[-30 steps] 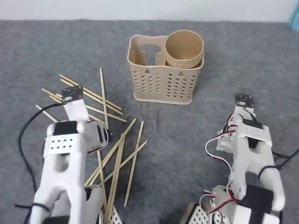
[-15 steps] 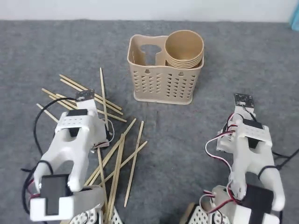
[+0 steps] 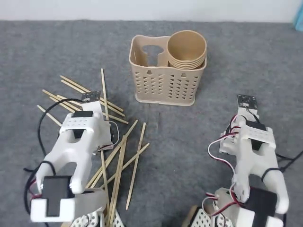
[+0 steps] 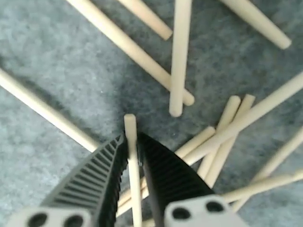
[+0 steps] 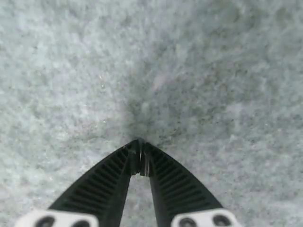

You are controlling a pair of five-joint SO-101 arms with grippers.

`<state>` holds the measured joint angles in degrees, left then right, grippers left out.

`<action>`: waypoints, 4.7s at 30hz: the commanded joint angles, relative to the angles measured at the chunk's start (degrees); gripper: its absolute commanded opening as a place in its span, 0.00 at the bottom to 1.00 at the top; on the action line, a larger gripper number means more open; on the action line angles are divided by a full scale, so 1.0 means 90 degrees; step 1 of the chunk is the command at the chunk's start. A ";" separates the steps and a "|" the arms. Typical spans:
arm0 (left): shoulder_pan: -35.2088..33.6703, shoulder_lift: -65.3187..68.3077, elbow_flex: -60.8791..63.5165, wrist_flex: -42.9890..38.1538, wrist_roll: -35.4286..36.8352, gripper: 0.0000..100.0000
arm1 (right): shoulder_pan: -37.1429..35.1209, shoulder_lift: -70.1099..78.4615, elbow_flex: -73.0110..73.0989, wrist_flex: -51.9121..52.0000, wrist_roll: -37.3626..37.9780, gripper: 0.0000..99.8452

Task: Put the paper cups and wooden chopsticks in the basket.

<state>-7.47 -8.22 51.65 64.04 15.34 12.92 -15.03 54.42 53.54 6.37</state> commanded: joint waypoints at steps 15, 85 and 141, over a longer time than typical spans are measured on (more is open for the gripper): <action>0.0088 -0.4044 -0.2632 0.1807 0.1065 0.01 | -0.0015 -0.0230 -0.0049 -0.0112 -0.0068 0.02; 0.2559 -0.2452 -0.3043 -0.3888 -0.0723 0.38 | -0.0044 -0.0230 -0.0039 -0.0210 0.0264 0.02; 0.1797 0.1065 -0.1099 -0.1729 -0.0752 0.11 | -0.0024 -0.0230 -0.0029 -0.0210 0.0205 0.02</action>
<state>8.88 1.10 43.30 49.80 8.92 12.92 -15.03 54.42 52.48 7.78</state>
